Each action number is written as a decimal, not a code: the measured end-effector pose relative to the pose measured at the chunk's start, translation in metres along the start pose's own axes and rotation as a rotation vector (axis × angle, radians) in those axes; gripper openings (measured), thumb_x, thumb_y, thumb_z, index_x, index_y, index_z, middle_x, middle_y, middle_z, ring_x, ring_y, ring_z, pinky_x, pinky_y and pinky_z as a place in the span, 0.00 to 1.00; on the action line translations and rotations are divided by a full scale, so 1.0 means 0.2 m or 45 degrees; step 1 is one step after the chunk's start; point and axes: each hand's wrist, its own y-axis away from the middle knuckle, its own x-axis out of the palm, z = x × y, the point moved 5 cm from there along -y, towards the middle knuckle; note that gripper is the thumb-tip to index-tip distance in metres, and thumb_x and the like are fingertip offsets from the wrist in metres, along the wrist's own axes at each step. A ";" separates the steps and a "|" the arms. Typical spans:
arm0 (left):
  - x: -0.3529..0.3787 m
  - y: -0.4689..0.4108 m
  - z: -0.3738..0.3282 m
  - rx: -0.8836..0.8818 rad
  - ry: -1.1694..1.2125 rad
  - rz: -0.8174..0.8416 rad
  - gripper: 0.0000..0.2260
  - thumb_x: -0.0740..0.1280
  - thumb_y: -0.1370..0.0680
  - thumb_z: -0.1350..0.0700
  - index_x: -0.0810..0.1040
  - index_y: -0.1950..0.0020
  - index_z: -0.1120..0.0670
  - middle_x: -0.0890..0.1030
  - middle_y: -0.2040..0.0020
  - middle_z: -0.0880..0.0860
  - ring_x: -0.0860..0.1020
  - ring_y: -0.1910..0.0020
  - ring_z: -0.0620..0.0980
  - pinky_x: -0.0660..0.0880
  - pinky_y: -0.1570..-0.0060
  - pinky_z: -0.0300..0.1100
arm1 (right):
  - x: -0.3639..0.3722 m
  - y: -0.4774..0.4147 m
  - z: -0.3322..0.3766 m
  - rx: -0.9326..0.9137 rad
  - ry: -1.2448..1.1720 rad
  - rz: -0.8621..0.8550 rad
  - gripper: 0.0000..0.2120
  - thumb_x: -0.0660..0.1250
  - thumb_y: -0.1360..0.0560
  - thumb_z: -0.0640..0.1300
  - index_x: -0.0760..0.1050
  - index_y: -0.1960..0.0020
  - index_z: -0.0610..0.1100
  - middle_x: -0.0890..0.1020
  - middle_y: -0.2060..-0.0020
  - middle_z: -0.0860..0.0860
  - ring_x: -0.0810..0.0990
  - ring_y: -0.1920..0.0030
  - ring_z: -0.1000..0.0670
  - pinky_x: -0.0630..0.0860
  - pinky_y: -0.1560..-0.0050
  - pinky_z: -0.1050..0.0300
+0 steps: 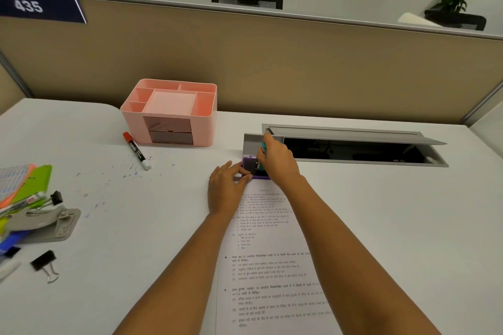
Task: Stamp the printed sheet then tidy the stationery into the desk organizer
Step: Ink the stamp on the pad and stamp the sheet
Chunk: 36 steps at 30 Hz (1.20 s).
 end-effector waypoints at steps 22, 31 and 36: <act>0.00 0.00 0.00 -0.028 -0.002 0.001 0.16 0.66 0.25 0.48 0.79 0.40 0.52 0.70 0.29 0.54 0.63 0.27 0.56 0.62 0.30 0.53 | 0.00 0.08 -0.02 0.004 -0.023 -0.031 0.13 0.61 0.21 0.46 0.66 0.39 0.41 0.79 0.47 0.41 0.80 0.51 0.44 0.78 0.53 0.53; 0.00 0.00 0.01 -0.026 -0.006 -0.003 0.16 0.66 0.25 0.47 0.79 0.40 0.52 0.70 0.29 0.54 0.64 0.28 0.56 0.62 0.30 0.54 | 0.00 0.06 -0.03 -0.018 -0.009 -0.059 0.13 0.60 0.21 0.46 0.66 0.39 0.41 0.79 0.48 0.41 0.79 0.55 0.44 0.78 0.54 0.53; 0.01 0.00 0.01 -0.032 -0.014 -0.005 0.16 0.66 0.25 0.47 0.79 0.40 0.52 0.70 0.29 0.54 0.64 0.28 0.56 0.62 0.30 0.54 | 0.00 0.02 -0.01 0.005 0.036 -0.029 0.16 0.60 0.21 0.47 0.65 0.36 0.42 0.79 0.47 0.41 0.80 0.52 0.43 0.77 0.53 0.54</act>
